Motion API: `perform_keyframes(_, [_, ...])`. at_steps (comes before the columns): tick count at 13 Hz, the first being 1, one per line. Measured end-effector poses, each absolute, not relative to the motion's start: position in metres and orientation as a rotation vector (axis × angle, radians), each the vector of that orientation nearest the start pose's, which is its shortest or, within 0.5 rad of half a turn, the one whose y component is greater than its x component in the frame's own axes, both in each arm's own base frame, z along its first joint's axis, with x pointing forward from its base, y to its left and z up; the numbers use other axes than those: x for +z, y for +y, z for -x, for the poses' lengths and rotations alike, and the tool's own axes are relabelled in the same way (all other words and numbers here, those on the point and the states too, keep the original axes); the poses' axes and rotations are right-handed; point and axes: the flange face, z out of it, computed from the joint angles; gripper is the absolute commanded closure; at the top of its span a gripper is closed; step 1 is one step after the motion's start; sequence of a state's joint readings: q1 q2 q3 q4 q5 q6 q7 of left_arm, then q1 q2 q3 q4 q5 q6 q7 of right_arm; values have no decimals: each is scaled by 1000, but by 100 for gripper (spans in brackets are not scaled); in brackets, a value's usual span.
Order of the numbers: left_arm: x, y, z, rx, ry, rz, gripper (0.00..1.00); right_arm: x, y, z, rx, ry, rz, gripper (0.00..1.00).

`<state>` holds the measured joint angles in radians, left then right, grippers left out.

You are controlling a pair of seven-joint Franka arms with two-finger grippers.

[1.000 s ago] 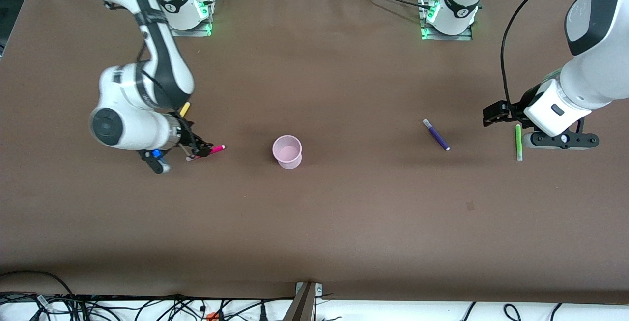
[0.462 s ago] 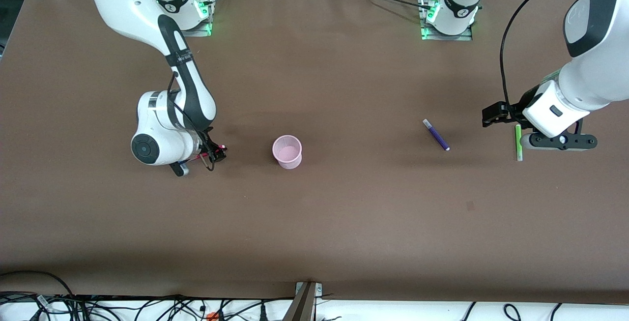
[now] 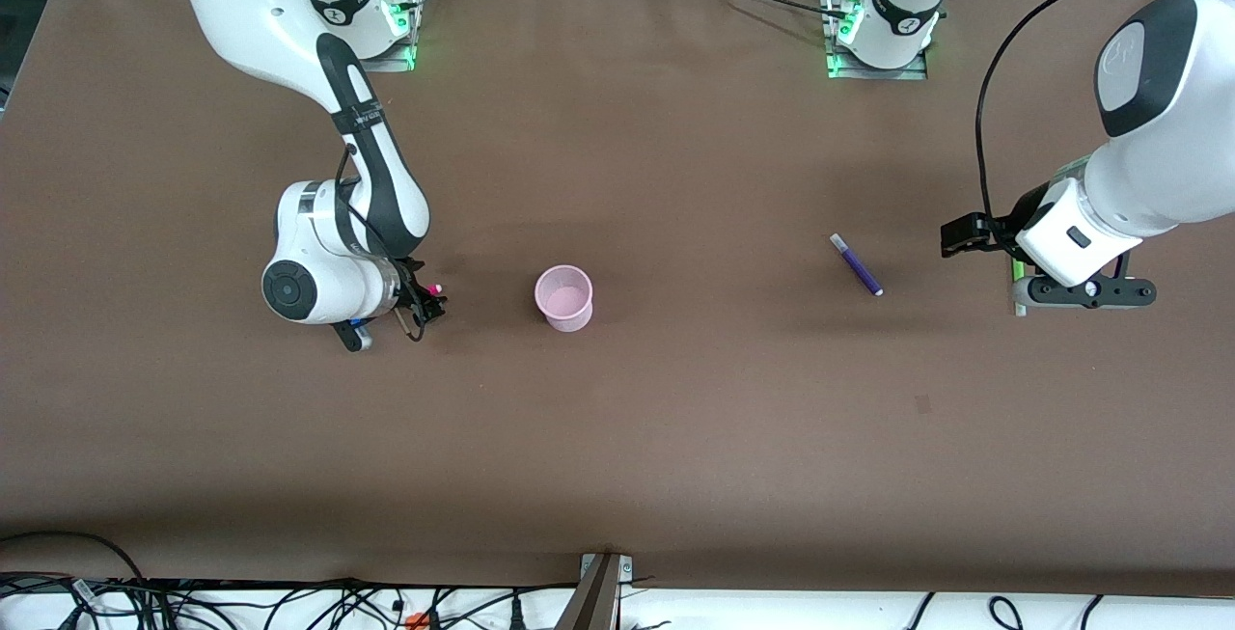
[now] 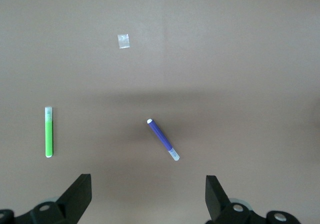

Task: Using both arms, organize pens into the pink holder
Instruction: 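Reach the right gripper down to the pink marker and grasp it, then lift the pink marker with the right gripper toward the pink cup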

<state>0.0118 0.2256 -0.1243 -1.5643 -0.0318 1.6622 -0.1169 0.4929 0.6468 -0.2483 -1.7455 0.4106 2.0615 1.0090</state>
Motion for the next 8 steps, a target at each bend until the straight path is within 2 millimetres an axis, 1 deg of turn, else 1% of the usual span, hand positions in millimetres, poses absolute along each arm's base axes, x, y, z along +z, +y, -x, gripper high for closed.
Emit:
perform_keyframes(1, [503, -66, -614, 210, -33, 3178, 0, 188, 183, -604, 534, 1486, 2755, 40])
perform_keyframes(2, [503, -66, -614, 210, -47, 3177, 0, 183, 184, -603, 533, 1487, 2759, 40])
perform_keyframes(3, [504, -66, -614, 210, -52, 3177, 0, 180, 184, -603, 530, 1489, 2761, 43])
perform_keyframes(6, [504, -63, -614, 209, -60, 3177, 0, 174, 182, -602, 511, 1494, 2760, 48])
perform_keyframes(8, [504, -61, -614, 210, -63, 3177, 0, 173, 182, -602, 503, 1496, 2759, 59])
